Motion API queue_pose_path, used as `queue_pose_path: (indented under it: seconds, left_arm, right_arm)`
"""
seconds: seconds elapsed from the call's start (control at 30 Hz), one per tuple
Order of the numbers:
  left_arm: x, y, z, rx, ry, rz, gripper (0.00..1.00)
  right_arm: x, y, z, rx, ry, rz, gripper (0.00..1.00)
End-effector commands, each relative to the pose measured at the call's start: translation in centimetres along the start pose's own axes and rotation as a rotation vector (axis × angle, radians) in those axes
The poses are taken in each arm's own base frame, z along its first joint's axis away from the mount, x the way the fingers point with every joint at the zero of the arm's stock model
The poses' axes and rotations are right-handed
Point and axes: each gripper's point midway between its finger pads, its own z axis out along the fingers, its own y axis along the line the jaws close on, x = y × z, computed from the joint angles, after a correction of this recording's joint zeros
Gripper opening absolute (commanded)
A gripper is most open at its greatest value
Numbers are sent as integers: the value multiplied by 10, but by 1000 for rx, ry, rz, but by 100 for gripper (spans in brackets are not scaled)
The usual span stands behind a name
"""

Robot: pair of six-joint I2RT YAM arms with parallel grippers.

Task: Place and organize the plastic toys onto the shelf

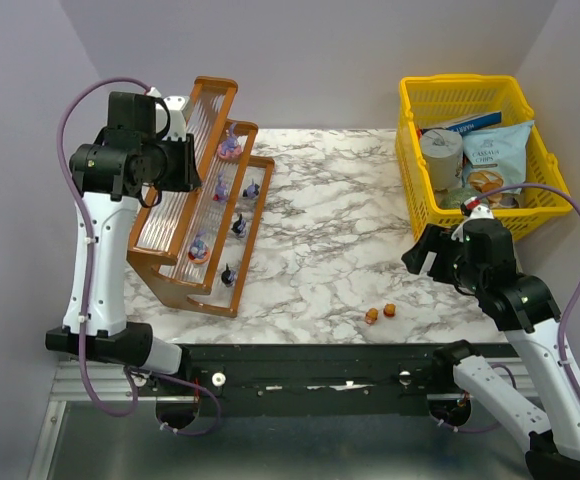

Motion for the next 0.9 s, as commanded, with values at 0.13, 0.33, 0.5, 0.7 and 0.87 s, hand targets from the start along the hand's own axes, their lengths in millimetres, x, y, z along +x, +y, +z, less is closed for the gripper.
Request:
queue_pose_path:
  seconds: [0.13, 0.33, 0.5, 0.7, 0.87]
  left_arm:
    - [-12, 13, 18, -43, 26, 1, 0]
    - [-20, 28, 21, -92, 14, -29, 0]
    - [-23, 35, 27, -108, 20, -54, 0]
    - [-27, 38, 34, -106, 26, -73, 0]
    - [-22, 42, 41, -109, 48, -92, 4]
  right_arm:
    - [4, 1, -2, -8, 13, 5, 91]
    - [6, 1, 1, -3, 26, 4, 91]
    - [6, 0, 3, 3, 28, 3, 91]
    - [8, -1, 5, 11, 31, 6, 91]
    - [9, -1, 6, 10, 34, 14, 91]
